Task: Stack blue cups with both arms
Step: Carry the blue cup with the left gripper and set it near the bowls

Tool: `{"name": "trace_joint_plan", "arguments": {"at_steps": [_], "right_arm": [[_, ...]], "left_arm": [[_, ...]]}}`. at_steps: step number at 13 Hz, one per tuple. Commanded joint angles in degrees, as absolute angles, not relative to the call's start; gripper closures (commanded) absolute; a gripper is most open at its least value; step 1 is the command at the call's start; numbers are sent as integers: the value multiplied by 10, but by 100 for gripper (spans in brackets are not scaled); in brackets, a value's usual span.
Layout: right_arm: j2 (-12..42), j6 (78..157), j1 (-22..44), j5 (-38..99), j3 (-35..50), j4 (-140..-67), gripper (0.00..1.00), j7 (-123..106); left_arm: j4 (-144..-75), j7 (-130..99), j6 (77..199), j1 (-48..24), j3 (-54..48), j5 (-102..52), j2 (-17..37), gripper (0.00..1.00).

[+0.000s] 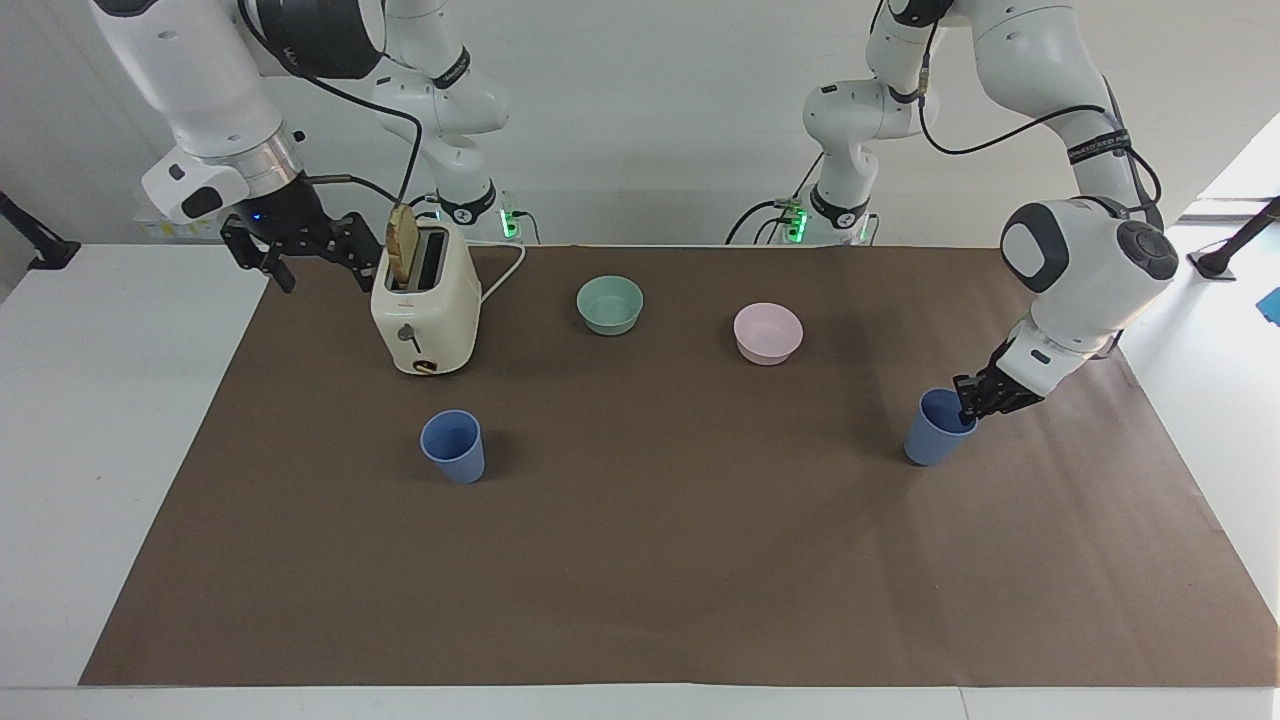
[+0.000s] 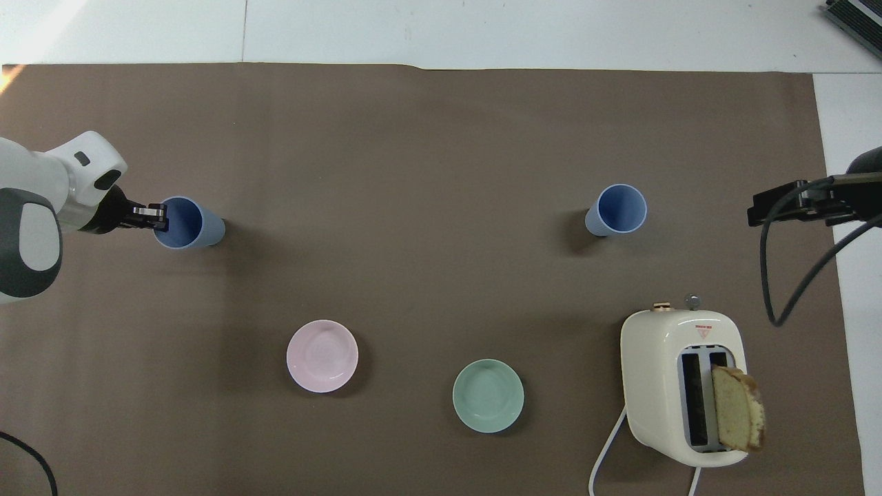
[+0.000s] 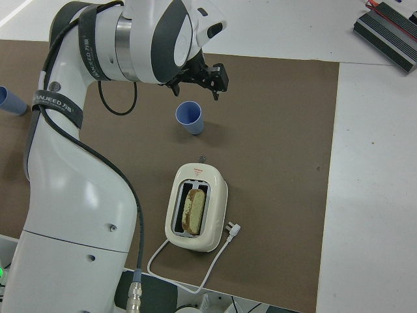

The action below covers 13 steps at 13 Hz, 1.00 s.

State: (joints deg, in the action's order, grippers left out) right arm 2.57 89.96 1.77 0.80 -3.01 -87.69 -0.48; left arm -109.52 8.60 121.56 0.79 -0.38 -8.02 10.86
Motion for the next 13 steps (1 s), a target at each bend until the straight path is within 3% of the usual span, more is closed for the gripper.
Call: {"name": "trace_joint_plan", "arguments": {"at_steps": [1, 9, 12, 13], "right_arm": [[7, 920, 12, 12, -27, -903, 0, 5], [17, 975, 4, 12, -28, -938, 0, 2], [25, 1045, -4, 11, -28, -982, 0, 1], [37, 1055, -4, 11, -28, -983, 0, 1]], "left_arm": [[-1101, -17, 1197, -74, 3, -83, 87, 100], [-1135, -293, 1218, -309, 2, -79, 87, 100], [-1162, -309, 1245, -330, 1, -79, 80, 100], [-1161, -310, 1245, -330, 2, -79, 81, 92]]}}
